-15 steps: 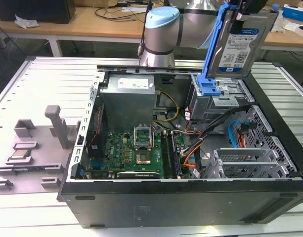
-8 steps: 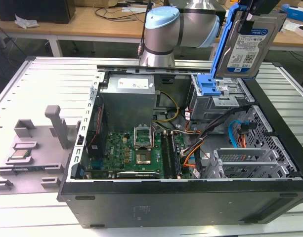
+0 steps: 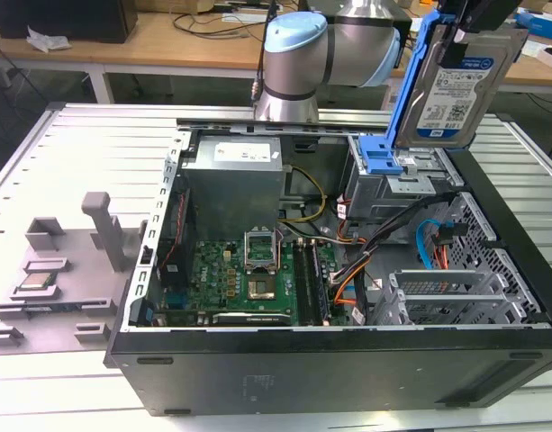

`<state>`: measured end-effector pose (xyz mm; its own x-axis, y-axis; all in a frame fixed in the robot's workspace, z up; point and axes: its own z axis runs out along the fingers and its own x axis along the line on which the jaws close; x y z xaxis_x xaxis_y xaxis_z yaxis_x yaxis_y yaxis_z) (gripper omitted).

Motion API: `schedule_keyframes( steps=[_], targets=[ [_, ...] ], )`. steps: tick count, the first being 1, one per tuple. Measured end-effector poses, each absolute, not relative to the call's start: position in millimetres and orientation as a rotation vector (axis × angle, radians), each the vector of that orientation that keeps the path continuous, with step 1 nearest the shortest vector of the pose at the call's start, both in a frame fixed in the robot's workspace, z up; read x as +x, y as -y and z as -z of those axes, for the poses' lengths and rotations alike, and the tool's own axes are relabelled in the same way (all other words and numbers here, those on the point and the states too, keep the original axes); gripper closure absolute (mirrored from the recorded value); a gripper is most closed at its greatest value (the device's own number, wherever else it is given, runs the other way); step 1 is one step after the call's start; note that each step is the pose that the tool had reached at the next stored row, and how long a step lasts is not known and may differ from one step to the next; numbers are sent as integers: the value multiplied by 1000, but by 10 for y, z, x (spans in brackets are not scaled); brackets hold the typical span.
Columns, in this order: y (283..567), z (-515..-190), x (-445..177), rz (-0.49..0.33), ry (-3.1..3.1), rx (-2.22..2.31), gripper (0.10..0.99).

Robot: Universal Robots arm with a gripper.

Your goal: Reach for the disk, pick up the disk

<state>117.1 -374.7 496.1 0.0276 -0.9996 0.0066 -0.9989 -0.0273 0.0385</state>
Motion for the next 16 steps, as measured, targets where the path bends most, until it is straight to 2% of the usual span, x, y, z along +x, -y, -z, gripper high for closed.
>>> schedule_keyframes(
  steps=[16],
  targets=[
    [3996,-4960,1171,34,2172,2225,718]
  ],
)
